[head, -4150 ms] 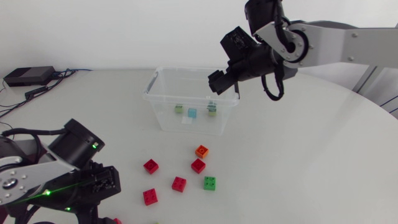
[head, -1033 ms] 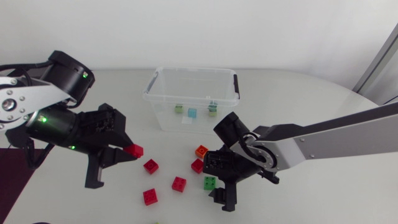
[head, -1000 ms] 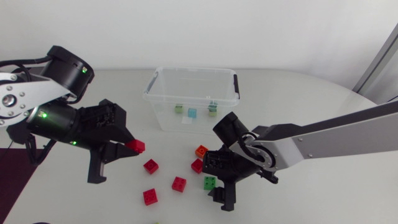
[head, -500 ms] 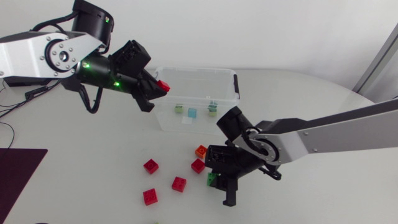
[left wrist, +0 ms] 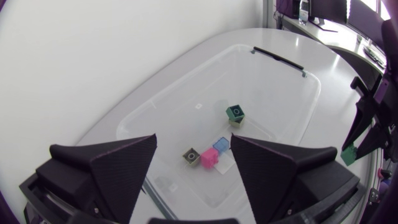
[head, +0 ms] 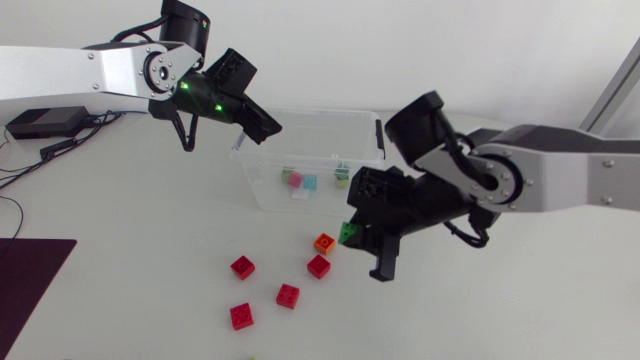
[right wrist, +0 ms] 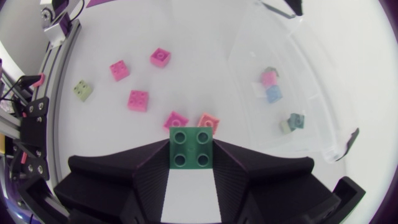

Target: Pick up the duplo bricks and place them in the container

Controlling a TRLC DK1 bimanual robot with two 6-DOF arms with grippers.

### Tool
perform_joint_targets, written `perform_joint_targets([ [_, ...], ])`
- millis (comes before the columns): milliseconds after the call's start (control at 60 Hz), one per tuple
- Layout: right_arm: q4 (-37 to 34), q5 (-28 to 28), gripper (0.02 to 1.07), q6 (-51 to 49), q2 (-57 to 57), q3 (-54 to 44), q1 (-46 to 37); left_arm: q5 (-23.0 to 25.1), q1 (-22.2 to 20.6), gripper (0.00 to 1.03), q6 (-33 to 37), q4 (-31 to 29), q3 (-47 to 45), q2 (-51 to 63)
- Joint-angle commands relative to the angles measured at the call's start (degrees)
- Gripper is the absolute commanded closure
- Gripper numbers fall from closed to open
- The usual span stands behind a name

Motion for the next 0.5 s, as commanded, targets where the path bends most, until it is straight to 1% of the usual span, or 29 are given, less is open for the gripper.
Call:
perform_joint_targets([
  [0, -0.9, -0.3, 0.92, 0.7, -0.8, 4.0, -1.7, 0.0, 1.5, 0.06, -1.4, -1.1, -0.9, -1.9],
  [150, -0.2, -0.8, 0.92, 2.3, 1.7, 11.0, -4.6, -0.2, 3.0, 0.06, 2.6, -7.6, -7.0, -8.6],
  [167, -0.1, -0.9, 0.92, 2.4, 2.1, 11.6, -4.8, -0.3, 3.4, 0.06, 4.4, -10.1, -8.2, -10.1],
  [183, 0.0, -1.0, 0.92, 2.6, 2.7, 12.3, -5.1, -0.3, 3.4, 0.06, 5.1, -11.0, -9.0, -10.7],
  [250, 0.9, -1.4, 0.92, 3.6, 4.5, 14.8, -6.0, -0.6, 3.5, 0.06, 6.3, -13.0, -11.8, -13.2],
  [283, 2.1, -1.5, 0.92, 4.5, 6.2, 16.8, -6.8, -1.5, 3.4, 0.06, 7.5, -14.2, -13.7, -14.7],
  [300, 2.6, -1.5, 0.92, 4.8, 7.2, 17.9, -7.1, -2.2, 3.3, 0.06, 9.2, -16.3, -16.3, -16.7],
  [333, 3.4, -1.5, 0.92, 5.7, 8.9, 19.8, -7.8, -3.1, 3.0, 0.06, 10.2, -17.5, -19.0, -18.9],
  [367, 3.9, -1.5, 0.92, 6.1, 9.7, 20.9, -8.2, -3.5, 2.9, 0.06, 10.8, -18.2, -20.1, -19.8],
  [400, 5.0, -1.5, 0.92, 7.0, 11.6, 22.7, -8.9, -3.5, 2.3, 0.06, 12.2, -20.0, -22.5, -21.4],
  [483, 6.6, -1.5, 0.92, 8.7, 14.6, 25.6, -10.1, -4.2, 1.3, 0.06, 13.9, -21.2, -26.0, -23.0],
])
